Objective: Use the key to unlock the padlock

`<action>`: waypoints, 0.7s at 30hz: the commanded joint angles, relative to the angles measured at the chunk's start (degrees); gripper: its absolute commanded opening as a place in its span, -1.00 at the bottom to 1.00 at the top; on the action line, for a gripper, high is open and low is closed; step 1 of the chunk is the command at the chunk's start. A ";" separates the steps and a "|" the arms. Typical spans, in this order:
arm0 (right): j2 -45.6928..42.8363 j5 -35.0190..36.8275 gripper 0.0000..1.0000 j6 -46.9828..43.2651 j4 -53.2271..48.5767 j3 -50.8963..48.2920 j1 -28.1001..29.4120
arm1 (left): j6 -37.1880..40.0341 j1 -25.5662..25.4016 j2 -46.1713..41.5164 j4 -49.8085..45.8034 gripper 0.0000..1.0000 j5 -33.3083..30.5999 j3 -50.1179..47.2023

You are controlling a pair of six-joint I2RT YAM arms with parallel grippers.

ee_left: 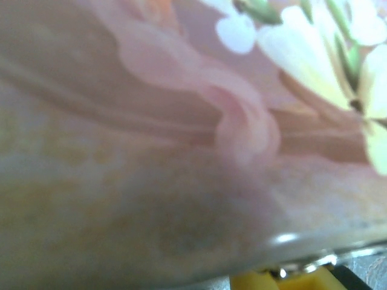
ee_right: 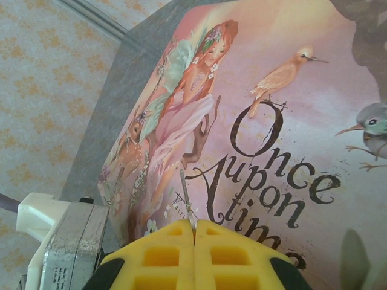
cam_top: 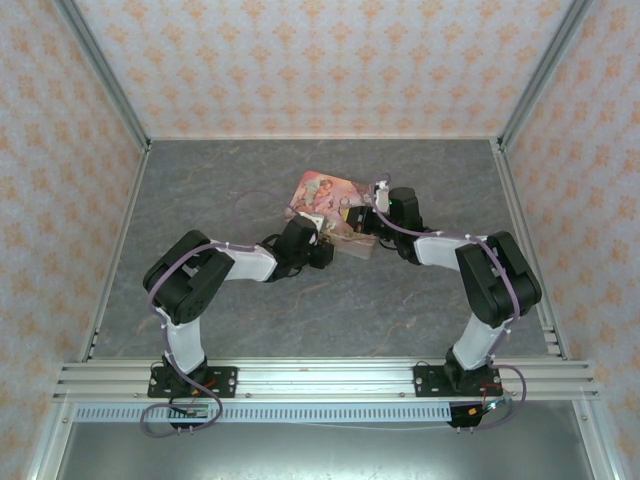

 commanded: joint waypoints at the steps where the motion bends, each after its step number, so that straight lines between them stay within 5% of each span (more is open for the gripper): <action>1: -0.38 0.46 -1.00 -0.65 -8.65 -2.76 1.15 | -1.40 -0.16 -2.23 2.74 -0.46 0.83 1.88; 11: -0.46 0.56 -1.00 -0.25 -8.03 -2.77 1.16 | -6.42 -0.15 -3.52 0.35 -0.46 2.54 3.09; 21: -1.10 1.80 -1.00 -1.35 -9.19 -3.54 1.16 | -5.92 0.04 -2.82 0.22 -0.23 -1.34 3.01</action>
